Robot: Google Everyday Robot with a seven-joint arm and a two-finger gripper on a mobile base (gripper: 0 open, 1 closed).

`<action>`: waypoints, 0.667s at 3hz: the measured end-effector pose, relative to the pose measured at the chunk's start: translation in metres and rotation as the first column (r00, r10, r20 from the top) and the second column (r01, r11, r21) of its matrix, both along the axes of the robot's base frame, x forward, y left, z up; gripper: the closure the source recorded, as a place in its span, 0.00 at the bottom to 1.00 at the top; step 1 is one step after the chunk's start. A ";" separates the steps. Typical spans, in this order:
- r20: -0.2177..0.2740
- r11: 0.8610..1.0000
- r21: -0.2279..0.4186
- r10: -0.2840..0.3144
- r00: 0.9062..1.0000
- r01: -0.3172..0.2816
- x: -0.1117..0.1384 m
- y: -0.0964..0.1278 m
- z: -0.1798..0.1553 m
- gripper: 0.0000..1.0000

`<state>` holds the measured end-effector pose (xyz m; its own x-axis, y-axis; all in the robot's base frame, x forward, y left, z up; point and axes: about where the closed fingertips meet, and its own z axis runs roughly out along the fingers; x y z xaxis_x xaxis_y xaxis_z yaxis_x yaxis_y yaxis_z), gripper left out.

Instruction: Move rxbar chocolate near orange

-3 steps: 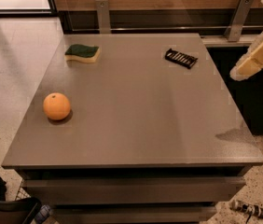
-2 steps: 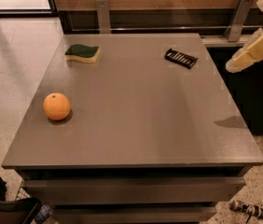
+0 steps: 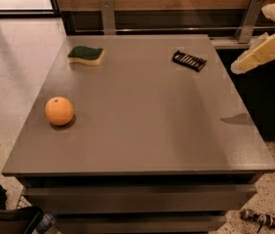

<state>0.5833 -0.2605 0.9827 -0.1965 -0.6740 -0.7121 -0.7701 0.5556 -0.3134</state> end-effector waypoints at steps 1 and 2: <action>0.030 0.998 0.055 -0.015 0.999 0.013 0.028 -0.007 -0.005 0.00; 0.041 0.991 0.135 -0.012 0.999 0.006 0.068 -0.009 -0.017 0.00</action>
Offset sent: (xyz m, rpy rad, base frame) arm 0.1655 -0.0372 -0.0518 0.3206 -0.0615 -0.0200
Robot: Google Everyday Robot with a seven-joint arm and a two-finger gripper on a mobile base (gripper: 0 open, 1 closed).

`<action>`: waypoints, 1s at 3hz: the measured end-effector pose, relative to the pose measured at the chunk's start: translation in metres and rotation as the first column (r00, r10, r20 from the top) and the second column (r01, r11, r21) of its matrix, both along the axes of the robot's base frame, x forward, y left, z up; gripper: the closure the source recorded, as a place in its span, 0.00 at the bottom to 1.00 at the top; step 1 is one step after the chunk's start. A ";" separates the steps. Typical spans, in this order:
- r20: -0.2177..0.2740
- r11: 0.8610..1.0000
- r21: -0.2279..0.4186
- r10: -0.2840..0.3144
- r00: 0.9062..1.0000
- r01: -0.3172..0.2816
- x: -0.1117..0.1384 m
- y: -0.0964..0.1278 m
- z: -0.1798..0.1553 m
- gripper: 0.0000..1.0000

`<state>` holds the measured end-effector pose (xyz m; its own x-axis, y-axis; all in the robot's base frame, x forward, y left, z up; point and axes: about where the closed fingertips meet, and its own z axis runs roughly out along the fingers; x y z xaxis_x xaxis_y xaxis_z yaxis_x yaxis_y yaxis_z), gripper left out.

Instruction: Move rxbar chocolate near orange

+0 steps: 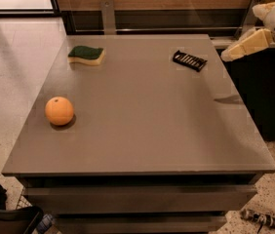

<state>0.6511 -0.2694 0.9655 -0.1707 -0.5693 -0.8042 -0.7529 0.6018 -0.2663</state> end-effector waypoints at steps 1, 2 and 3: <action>-0.016 0.994 0.106 0.009 1.000 -0.007 0.052 -0.006 -0.029 0.00; -0.049 0.984 0.180 0.018 0.999 -0.008 0.085 -0.007 -0.057 0.00; -0.062 0.973 0.232 0.022 0.998 -0.007 0.106 -0.003 -0.076 0.00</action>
Offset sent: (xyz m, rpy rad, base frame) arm 0.1357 -0.0255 -0.0830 0.2731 0.0937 0.0097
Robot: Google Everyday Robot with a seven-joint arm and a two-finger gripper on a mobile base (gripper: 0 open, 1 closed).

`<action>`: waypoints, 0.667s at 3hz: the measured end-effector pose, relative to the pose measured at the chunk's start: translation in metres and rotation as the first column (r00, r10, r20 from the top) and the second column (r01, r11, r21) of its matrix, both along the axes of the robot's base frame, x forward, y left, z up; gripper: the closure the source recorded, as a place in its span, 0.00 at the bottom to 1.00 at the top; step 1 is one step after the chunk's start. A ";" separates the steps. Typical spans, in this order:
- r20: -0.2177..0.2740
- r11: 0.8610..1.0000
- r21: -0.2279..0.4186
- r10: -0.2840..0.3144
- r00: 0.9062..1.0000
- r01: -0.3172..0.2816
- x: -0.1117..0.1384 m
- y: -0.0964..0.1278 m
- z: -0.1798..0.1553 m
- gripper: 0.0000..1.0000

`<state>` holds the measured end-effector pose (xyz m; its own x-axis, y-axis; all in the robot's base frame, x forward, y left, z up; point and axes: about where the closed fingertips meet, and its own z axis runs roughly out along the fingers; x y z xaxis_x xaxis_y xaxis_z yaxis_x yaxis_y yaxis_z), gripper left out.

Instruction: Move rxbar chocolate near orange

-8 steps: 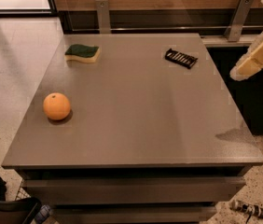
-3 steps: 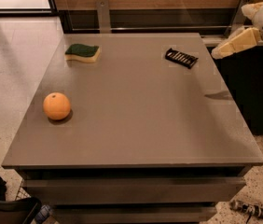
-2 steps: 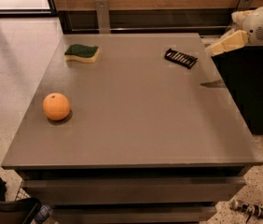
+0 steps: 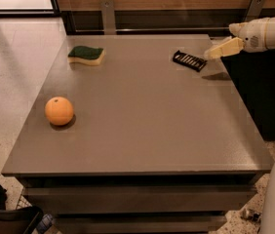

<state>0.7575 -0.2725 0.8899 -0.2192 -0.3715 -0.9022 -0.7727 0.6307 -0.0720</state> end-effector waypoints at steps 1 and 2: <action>-0.015 1.000 0.019 -0.003 1.000 0.004 0.007 0.009 -0.014 0.00; -0.041 0.999 0.042 0.002 0.999 0.000 0.017 0.021 -0.041 0.00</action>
Offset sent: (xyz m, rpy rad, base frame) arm 0.0291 0.0294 -0.0775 0.0710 0.0723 -0.0044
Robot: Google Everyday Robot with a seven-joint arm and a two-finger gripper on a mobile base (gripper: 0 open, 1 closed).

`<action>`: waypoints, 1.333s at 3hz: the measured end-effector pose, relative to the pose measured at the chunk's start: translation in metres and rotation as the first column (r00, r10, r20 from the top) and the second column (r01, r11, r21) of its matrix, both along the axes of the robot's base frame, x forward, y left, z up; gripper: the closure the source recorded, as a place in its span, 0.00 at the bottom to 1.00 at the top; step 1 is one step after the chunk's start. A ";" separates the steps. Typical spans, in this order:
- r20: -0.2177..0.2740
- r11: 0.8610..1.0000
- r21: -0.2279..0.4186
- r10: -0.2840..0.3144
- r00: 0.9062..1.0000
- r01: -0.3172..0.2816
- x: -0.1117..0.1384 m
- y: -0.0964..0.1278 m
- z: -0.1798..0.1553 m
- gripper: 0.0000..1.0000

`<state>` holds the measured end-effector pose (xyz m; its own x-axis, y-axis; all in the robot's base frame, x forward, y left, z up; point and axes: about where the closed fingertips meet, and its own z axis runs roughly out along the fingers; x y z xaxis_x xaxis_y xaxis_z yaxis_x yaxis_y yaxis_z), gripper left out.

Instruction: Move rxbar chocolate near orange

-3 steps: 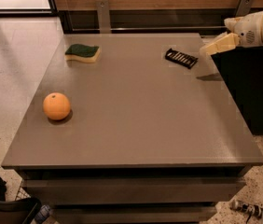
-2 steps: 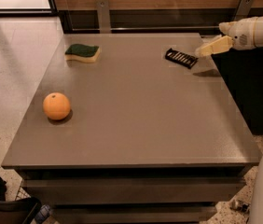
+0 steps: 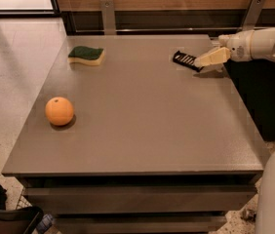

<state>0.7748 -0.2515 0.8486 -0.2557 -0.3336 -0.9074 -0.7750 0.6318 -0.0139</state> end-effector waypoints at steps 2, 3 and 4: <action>-0.006 1.000 0.002 0.020 1.000 -0.020 0.018 0.019 -0.043 0.00; 0.026 1.000 -0.019 0.016 1.000 -0.015 0.010 0.019 -0.038 0.00; 0.060 0.999 -0.037 -0.005 0.998 0.007 -0.009 0.018 -0.029 0.00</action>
Offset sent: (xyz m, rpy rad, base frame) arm 0.0176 0.0228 -0.0510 -0.0103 -0.0131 0.0248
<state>0.7661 -0.2335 0.8196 -0.2032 -0.3663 -0.9080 -0.7683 0.6345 -0.0841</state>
